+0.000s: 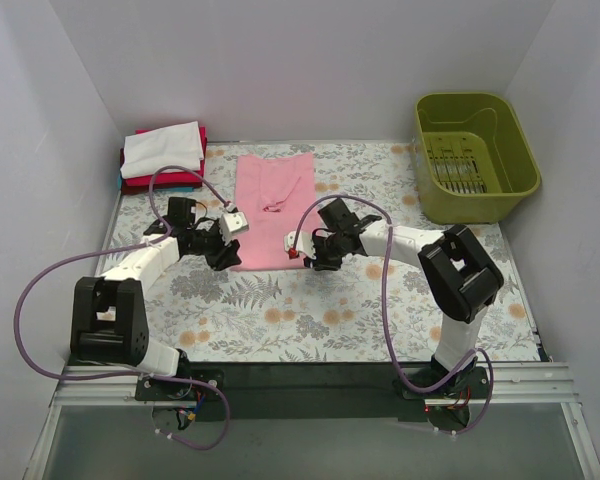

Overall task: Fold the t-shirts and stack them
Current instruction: Fold the tshirt

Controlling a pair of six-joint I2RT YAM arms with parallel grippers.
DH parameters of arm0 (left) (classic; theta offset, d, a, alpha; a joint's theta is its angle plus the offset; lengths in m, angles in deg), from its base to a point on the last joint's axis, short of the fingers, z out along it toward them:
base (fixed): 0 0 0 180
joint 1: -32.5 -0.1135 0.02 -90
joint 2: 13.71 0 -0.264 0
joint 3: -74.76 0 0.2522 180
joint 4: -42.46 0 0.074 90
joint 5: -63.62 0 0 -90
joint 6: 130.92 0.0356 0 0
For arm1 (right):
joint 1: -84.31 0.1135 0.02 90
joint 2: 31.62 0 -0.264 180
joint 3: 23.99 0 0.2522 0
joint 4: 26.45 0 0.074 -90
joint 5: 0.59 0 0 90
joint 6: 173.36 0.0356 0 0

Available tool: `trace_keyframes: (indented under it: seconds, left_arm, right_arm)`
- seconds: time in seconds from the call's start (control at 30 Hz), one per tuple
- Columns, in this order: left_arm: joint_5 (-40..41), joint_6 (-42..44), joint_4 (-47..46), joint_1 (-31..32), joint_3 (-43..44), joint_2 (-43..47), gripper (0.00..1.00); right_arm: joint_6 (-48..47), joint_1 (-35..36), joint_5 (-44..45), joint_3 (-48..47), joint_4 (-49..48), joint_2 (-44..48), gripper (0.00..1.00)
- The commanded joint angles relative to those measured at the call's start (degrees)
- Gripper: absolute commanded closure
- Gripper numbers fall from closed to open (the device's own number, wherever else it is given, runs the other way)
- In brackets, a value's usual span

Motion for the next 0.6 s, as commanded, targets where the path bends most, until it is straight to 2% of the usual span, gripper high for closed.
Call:
trace_keyframes:
  seconds: [0.0,0.17,0.33,0.57]
  left_arm:
    - [-0.7,5.56,2.53,0.89,0.49,-0.12,0.6]
    - [1.4,8.47,2.55,2.83,-0.04,-1.88,0.6]
    - [4.83,12.06,-0.35,4.15,-2.76,-2.93,0.6]
    - [10.02,14.09,-4.74,4.5,-5.04,-6.8,0.6]
  right_arm:
    - [-2.27,-0.37,1.49,-0.86,1.38,-2.3,0.67]
    - [-3.41,-1.16,2.73,-1.47,1.46,-6.33,0.8]
    - [-3.33,-1.6,2.03,-1.65,1.73,-6.43,0.98]
    - [-4.12,-1.95,1.06,-1.39,2.6,-5.64,0.99]
